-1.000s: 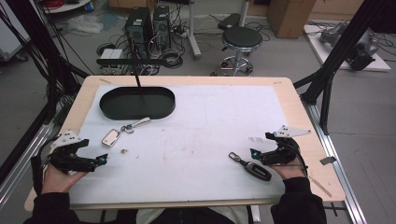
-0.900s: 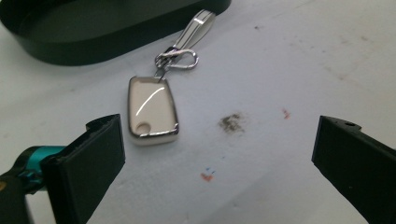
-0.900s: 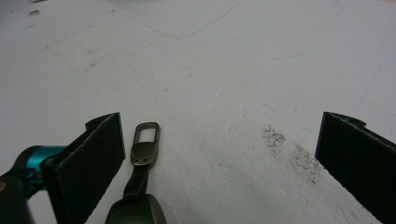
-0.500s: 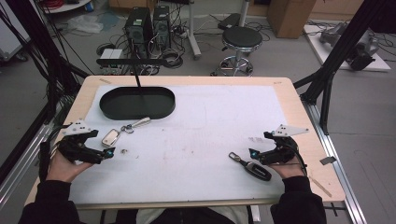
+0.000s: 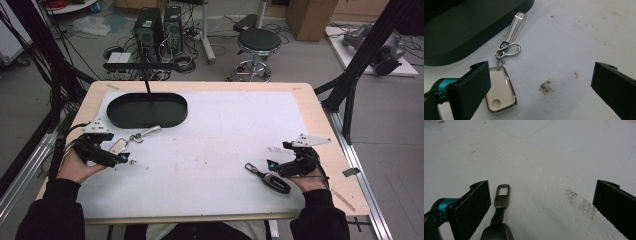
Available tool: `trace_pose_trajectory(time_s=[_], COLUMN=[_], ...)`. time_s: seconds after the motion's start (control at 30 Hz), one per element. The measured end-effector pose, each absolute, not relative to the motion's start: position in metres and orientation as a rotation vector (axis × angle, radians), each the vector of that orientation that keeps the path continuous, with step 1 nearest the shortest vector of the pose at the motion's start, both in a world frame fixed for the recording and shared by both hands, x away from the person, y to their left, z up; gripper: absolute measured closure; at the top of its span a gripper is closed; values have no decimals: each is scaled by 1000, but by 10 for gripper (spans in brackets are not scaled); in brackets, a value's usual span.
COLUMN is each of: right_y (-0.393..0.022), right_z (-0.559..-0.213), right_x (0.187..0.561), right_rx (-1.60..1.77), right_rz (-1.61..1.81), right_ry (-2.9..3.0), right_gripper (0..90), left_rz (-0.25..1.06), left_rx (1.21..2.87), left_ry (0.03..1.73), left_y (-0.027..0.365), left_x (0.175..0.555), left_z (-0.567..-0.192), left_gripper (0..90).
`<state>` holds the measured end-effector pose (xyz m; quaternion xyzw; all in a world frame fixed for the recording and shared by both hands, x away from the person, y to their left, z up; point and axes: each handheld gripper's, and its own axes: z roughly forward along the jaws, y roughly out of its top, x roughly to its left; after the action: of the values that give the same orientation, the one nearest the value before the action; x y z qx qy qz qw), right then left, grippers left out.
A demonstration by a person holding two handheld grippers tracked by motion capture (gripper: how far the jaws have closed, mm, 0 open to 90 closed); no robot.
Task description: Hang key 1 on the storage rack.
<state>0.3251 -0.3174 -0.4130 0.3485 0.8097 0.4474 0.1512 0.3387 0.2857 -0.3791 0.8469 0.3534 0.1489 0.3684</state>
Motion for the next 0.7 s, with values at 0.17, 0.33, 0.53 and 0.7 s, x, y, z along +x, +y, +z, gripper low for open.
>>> trace_pose_trajectory(time_s=[0.17, 0.33, 0.53, 0.7], right_y=[-315, -315, -317, -318], right_z=[-413, -414, -414, -414], right_x=[325, 325, 324, 322], right_rx=[994, 990, 985, 987], right_rz=[1274, 1273, 1265, 1258], right_ry=[2341, 2343, 2340, 2335], right_gripper=[8, 8, 8, 8], left_rz=[358, 338, 327, 317], left_rx=[2190, 2249, 2282, 2294], left_ry=[902, 908, 887, 891], left_y=[279, 271, 264, 261], left_x=[354, 371, 380, 389], left_z=[-380, -388, -390, -395], left_gripper=[31, 31, 31, 31])
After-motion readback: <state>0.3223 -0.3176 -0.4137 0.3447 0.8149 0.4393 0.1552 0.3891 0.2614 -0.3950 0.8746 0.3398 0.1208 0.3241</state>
